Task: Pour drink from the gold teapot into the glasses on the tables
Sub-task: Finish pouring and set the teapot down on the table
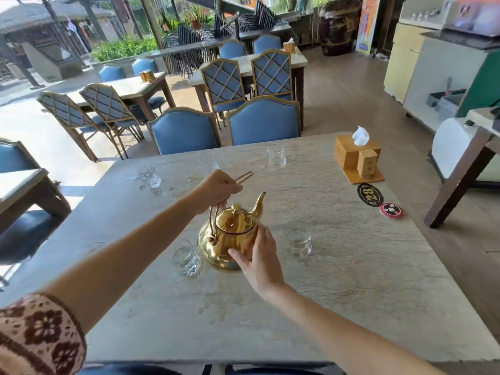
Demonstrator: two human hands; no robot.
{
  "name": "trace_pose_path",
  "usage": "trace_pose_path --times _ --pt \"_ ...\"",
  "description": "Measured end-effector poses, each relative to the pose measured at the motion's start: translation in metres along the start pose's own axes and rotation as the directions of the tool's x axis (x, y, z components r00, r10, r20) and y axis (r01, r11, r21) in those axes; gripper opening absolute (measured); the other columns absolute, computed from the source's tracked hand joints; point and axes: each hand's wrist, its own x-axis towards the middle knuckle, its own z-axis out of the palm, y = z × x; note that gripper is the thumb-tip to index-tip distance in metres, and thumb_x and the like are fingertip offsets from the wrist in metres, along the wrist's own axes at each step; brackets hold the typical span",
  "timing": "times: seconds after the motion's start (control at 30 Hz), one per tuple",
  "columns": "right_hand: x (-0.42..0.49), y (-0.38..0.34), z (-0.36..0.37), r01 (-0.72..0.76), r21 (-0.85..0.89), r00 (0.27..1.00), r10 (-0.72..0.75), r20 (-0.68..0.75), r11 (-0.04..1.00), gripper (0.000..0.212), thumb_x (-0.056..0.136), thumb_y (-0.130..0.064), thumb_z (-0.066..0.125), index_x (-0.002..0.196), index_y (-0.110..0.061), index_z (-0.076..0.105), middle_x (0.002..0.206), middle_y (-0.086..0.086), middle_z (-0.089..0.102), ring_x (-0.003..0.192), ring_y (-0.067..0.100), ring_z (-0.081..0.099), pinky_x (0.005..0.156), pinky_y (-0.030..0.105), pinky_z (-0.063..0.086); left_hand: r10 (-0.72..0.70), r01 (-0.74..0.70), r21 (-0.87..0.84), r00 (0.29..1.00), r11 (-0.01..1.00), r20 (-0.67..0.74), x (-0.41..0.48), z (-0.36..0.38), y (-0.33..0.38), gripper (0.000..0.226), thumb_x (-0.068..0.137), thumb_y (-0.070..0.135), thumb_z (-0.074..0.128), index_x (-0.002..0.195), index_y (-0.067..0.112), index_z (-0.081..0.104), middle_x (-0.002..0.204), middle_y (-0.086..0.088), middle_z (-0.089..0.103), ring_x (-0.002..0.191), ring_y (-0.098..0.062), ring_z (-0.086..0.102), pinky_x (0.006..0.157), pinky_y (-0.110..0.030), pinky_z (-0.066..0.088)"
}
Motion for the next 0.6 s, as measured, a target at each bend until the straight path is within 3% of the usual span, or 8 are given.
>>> trace_pose_path --times 0.07,0.3,0.6 --pt "0.019 -0.006 0.009 0.014 -0.026 1.000 -0.015 -0.015 1.000 0.097 0.086 -0.048 0.071 0.156 -0.002 0.021 0.157 0.015 0.032 0.150 0.027 0.029 0.120 0.038 0.038 0.018 -0.018 -0.003 0.999 1.000 -0.033 0.007 -0.009 -0.008 0.027 0.093 0.014 0.060 0.067 0.009 0.054 0.056 -0.004 0.047 0.043 -0.013 0.047 0.048 -0.025 0.042" --pt "0.081 -0.027 0.042 -0.011 -0.107 1.000 0.010 -0.014 0.994 0.096 0.086 -0.036 0.076 0.155 0.004 0.023 0.159 0.017 0.031 0.150 0.028 0.028 0.123 0.033 0.030 0.020 -0.028 -0.054 0.991 0.998 -0.134 0.045 -0.032 -0.042 0.013 0.095 0.017 0.057 0.092 0.004 0.057 0.068 -0.002 0.049 0.055 -0.011 0.046 0.048 -0.020 0.040" --pt "0.142 -0.037 0.085 -0.028 -0.253 0.999 0.033 0.013 0.967 0.095 0.089 -0.032 0.074 0.155 0.009 0.018 0.160 0.022 0.028 0.151 0.033 0.027 0.127 0.034 0.022 -0.031 0.003 -0.126 0.975 0.992 -0.219 0.093 -0.052 -0.097 0.014 0.096 0.020 0.055 0.089 0.008 0.053 0.073 0.001 0.049 0.059 -0.010 0.044 0.052 -0.021 0.039"
